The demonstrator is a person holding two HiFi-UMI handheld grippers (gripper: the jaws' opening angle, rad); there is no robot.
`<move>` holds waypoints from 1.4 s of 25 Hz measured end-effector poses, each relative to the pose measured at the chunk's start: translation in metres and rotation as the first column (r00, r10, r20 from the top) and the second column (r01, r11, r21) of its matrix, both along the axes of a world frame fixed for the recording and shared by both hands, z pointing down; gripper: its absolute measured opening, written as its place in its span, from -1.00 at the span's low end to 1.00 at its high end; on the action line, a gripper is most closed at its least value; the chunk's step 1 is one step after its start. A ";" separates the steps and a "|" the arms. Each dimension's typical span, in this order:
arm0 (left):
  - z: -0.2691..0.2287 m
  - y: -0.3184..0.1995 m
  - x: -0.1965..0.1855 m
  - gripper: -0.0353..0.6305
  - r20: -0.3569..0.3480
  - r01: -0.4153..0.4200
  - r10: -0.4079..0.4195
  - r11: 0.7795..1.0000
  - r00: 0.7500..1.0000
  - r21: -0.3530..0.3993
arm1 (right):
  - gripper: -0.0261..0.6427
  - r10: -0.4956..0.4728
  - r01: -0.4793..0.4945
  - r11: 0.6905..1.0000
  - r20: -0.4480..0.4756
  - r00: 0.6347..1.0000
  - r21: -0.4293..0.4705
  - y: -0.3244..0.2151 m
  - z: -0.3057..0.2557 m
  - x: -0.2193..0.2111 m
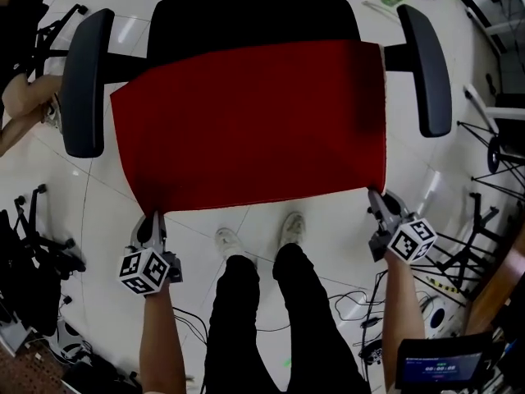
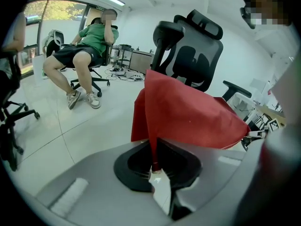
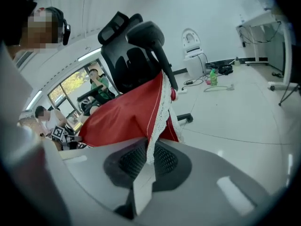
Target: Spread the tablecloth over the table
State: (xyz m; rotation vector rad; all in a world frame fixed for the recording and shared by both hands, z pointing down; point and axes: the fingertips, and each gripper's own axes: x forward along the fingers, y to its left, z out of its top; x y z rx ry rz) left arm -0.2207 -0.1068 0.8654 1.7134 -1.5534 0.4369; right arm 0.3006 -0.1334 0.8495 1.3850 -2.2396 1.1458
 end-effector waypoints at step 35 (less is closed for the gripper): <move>-0.477 -0.034 -0.019 -0.85 0.063 0.091 -0.136 0.881 0.989 0.464 | -0.87 0.134 -0.214 0.868 0.203 0.970 0.448 -0.072 -0.463 -0.012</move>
